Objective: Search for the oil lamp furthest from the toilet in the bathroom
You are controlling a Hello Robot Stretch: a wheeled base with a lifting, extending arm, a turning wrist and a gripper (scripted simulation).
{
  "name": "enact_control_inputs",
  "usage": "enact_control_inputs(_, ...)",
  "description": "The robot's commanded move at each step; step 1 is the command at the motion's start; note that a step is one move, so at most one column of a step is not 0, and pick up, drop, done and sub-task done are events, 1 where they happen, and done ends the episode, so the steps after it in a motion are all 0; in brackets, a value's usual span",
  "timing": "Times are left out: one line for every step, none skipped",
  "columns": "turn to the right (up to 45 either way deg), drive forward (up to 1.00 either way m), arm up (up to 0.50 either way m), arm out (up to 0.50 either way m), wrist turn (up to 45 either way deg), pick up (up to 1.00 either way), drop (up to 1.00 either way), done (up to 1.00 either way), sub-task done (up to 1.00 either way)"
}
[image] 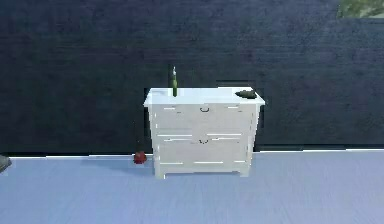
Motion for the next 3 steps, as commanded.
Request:
enact_control_inputs(39.0, 0.00, 0.00, 0.00, 0.0, 0.00, 0.00, 0.00, 0.00)
enact_control_inputs(0.0, 0.40, 0.00, 0.00, 0.0, 0.00, 0.00, 0.00, 0.00)
enact_control_inputs(39.0, 0.00, 0.00, 0.00, 0.0, 0.00, 0.00, 0.00, 0.00)
